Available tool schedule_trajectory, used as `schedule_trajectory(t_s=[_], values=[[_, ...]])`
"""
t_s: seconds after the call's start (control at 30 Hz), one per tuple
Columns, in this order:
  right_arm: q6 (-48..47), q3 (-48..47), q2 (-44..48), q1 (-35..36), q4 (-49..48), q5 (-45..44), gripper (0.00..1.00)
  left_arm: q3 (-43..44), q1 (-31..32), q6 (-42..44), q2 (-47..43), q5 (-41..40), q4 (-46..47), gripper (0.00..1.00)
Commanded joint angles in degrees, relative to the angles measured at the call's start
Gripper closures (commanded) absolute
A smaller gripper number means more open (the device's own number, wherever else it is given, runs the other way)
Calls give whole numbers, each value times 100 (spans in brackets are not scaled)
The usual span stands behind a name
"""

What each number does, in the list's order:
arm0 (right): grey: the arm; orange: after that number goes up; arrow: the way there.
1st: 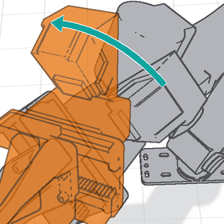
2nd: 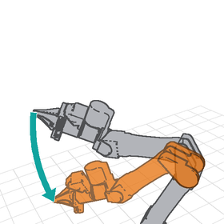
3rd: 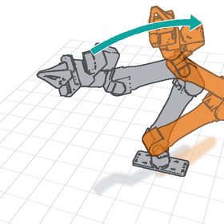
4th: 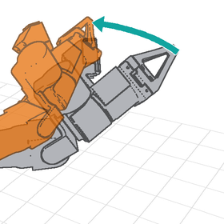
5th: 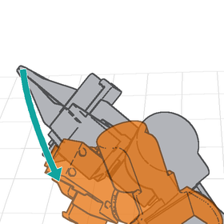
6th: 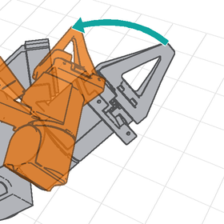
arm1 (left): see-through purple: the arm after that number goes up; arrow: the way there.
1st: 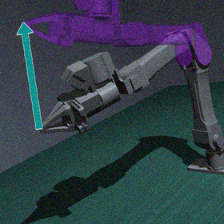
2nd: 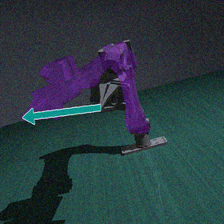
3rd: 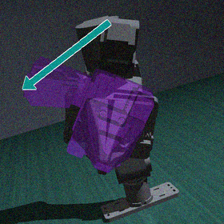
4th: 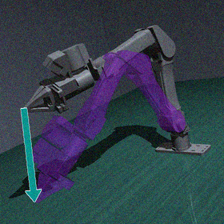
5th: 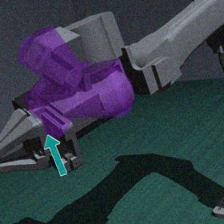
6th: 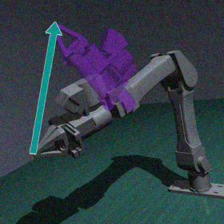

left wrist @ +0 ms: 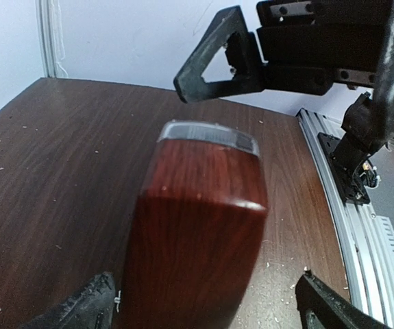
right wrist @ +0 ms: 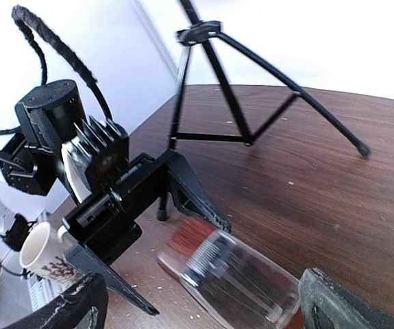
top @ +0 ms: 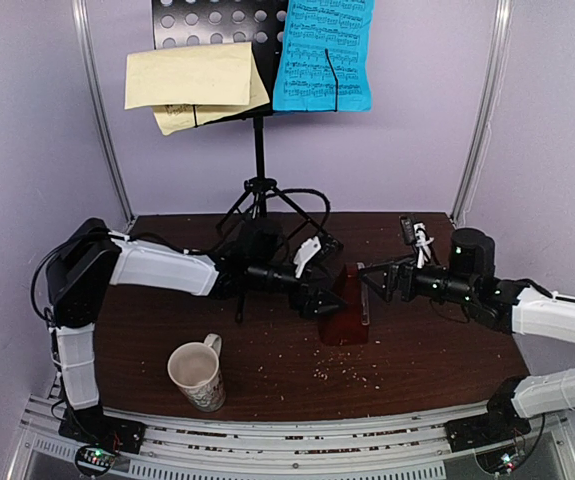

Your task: Pack up the instrument practice props

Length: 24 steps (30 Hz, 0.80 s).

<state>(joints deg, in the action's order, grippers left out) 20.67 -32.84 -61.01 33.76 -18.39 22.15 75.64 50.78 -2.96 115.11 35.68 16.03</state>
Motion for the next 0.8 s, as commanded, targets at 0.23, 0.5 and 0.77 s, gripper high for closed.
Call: schedule_trajectory(t_s=[0.23,0.5,0.77], values=[[-1274,-1187,-1579,-482,70,2200,0,-1282,-1194,-1724,-1913,-267,663,4],[-1320,-1416,-2102,-484,468,3009,2,-1449,-1809,-1565,-2857,-103,-800,4],[-1250,-868,-1888,-372,372,2447,5,-1139,-2317,-1019,-3091,-430,-1979,4]])
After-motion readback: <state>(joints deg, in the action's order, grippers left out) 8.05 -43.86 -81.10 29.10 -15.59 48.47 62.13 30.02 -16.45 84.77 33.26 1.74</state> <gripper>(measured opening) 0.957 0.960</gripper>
